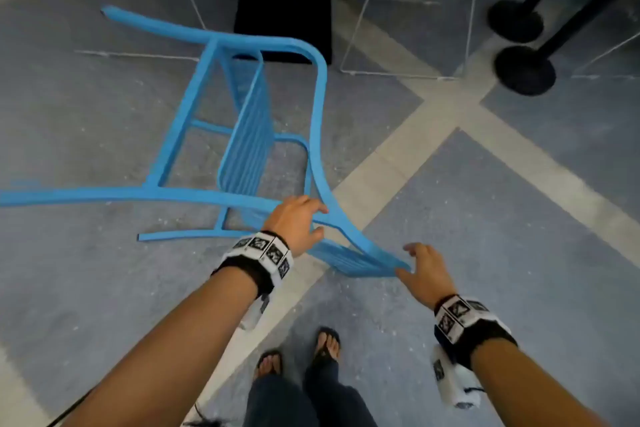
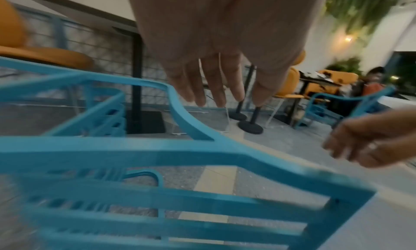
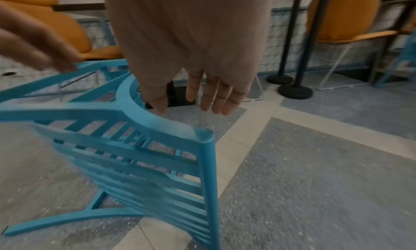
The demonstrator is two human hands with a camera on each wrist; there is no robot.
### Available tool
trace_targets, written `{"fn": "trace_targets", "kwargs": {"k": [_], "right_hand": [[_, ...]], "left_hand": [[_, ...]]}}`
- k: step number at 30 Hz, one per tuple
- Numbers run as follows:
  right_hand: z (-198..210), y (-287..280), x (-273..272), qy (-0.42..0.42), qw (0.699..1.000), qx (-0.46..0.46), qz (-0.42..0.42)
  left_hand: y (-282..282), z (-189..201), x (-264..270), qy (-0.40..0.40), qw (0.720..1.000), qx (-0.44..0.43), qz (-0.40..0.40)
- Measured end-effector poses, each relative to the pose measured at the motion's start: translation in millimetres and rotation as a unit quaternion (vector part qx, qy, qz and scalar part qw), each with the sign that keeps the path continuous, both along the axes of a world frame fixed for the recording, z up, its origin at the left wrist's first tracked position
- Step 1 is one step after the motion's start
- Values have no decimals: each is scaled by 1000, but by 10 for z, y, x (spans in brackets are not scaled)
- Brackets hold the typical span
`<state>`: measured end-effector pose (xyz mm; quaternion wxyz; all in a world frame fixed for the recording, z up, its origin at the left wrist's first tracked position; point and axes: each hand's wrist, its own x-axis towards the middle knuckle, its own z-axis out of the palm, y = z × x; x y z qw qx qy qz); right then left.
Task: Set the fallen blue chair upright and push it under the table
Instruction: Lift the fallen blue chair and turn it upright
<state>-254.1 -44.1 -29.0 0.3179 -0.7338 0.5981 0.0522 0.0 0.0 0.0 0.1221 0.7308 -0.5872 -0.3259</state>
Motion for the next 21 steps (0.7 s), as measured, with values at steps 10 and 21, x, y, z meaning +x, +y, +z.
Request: {"fn": "trace_targets", "kwargs": {"k": [10, 21], "right_hand": [[-859, -154, -29, -23, 999, 4, 36], [360, -248, 269, -117, 985, -102, 70]], "left_hand": [[-634, -946, -645, -191, 930, 24, -313], [-676, 131, -549, -166, 944, -37, -282]]}}
